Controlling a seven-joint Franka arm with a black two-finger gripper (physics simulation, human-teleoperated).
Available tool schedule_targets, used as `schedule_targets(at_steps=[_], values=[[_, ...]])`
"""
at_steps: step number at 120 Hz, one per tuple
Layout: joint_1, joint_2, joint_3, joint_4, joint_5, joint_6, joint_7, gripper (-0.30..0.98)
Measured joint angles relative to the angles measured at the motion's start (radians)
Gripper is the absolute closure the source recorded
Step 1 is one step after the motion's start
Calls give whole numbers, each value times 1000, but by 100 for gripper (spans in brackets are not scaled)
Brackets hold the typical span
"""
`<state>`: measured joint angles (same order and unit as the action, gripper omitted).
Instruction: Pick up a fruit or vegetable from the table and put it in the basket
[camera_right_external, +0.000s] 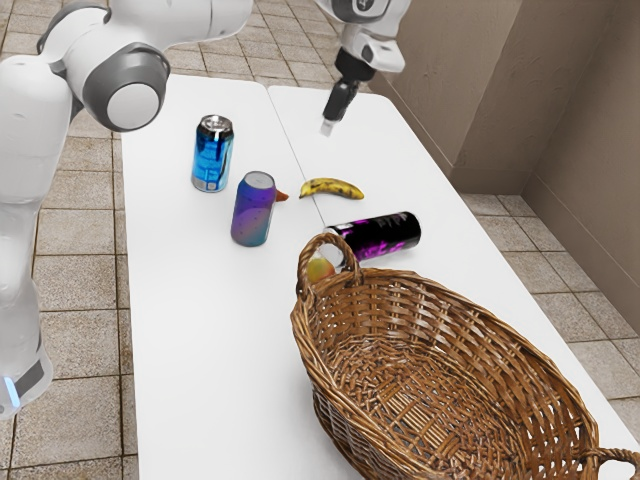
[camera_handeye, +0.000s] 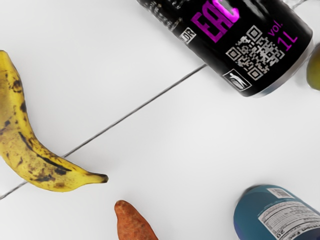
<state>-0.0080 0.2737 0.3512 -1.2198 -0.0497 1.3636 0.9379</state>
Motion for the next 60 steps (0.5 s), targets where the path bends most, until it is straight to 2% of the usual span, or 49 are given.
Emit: schedule_targets(at_steps=[36,45,54,60], values=[[4,-1,3,2,-3,99,282,0],[57,-9,1,18,-42,108,326,0],[75,-10,-4,50,-68,114,365,0],[69,-38,-3,161,-69,102,388,0]])
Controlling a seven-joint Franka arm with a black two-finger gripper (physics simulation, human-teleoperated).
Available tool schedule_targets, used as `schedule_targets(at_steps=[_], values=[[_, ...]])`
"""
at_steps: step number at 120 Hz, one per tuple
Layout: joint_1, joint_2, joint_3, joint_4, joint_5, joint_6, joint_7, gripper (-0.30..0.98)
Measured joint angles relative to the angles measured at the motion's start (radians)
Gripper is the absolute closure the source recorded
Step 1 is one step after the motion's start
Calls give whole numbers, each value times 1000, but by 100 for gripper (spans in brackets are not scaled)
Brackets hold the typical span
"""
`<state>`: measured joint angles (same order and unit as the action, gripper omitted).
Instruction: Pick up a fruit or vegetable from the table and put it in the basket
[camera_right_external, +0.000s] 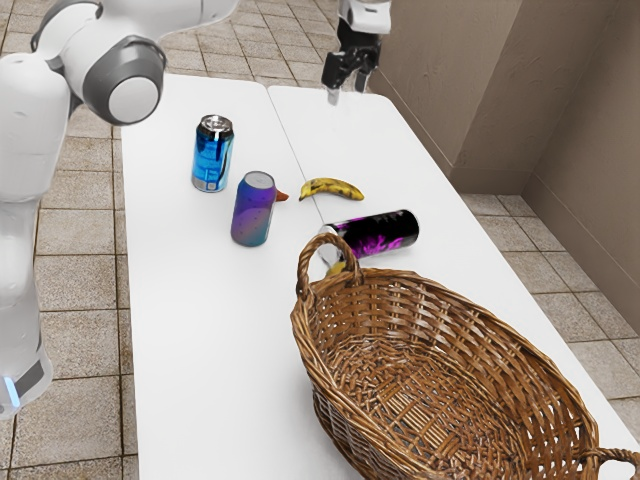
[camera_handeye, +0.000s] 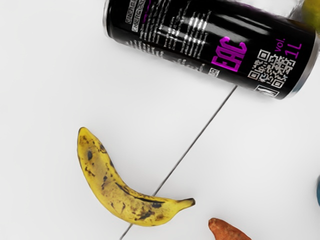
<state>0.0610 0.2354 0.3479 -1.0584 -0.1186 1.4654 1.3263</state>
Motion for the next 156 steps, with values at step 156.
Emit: schedule_targets(at_steps=[156], values=[[-460,-259,11,-609,131,77,394,0]])
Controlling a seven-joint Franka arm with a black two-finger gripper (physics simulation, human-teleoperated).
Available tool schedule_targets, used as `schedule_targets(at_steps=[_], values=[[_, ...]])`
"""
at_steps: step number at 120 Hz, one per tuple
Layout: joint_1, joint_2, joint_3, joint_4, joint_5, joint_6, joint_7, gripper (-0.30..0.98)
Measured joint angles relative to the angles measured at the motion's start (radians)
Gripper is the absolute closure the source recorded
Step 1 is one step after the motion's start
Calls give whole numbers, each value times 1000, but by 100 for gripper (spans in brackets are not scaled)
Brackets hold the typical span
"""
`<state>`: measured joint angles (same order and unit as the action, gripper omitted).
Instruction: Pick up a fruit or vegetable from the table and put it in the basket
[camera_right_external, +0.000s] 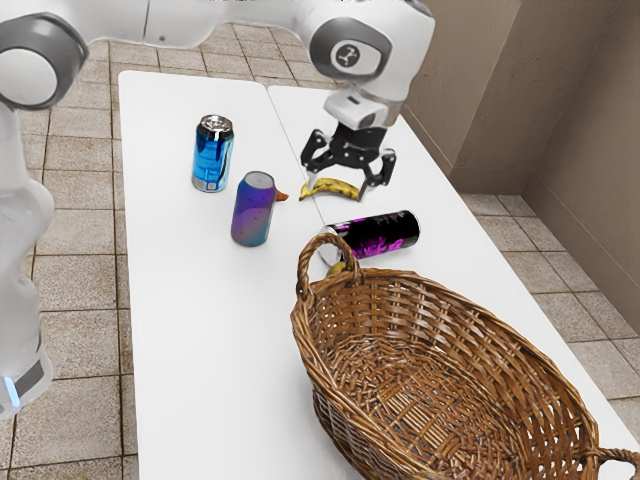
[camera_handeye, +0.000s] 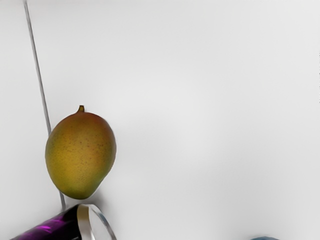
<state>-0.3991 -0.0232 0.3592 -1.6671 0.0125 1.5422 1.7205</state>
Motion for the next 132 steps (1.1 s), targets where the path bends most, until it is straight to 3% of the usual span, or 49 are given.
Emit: schedule_targets(at_steps=[46,132], values=[[-213,53,2,-65,-2,86,44,0],[-149,67,34,-97,-8,123,82,0]])
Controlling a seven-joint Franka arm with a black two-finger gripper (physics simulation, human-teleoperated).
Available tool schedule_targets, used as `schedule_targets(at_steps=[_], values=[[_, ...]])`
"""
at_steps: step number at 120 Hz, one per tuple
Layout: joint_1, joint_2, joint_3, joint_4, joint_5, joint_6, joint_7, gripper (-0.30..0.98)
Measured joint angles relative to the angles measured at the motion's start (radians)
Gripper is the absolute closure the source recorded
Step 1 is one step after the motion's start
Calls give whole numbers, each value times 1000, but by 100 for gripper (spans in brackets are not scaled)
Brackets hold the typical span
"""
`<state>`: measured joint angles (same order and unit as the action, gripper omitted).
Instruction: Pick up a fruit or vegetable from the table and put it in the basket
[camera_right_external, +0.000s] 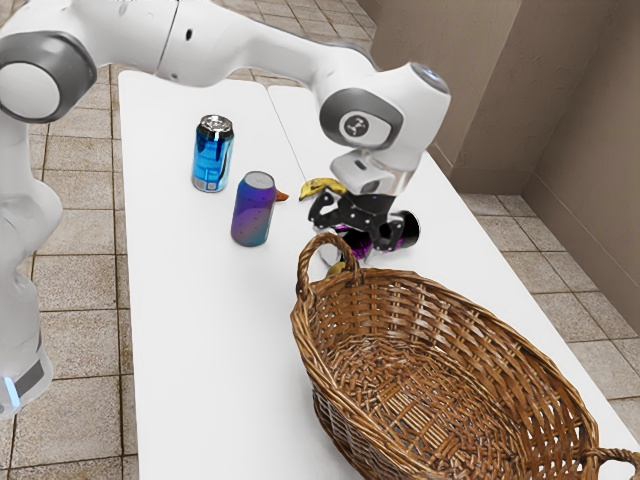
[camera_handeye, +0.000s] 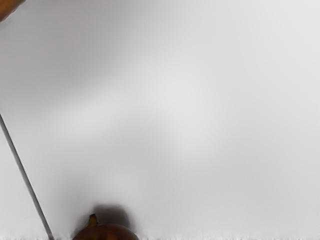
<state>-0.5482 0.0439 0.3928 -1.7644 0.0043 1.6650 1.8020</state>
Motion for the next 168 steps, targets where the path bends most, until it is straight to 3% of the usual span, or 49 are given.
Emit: schedule_targets(at_steps=[35,53,168], values=[[-36,16,55,-11,-2,20,9,0],[-5,15,96,-21,-4,34,13,0],[2,64,98,-67,-29,122,26,0]])
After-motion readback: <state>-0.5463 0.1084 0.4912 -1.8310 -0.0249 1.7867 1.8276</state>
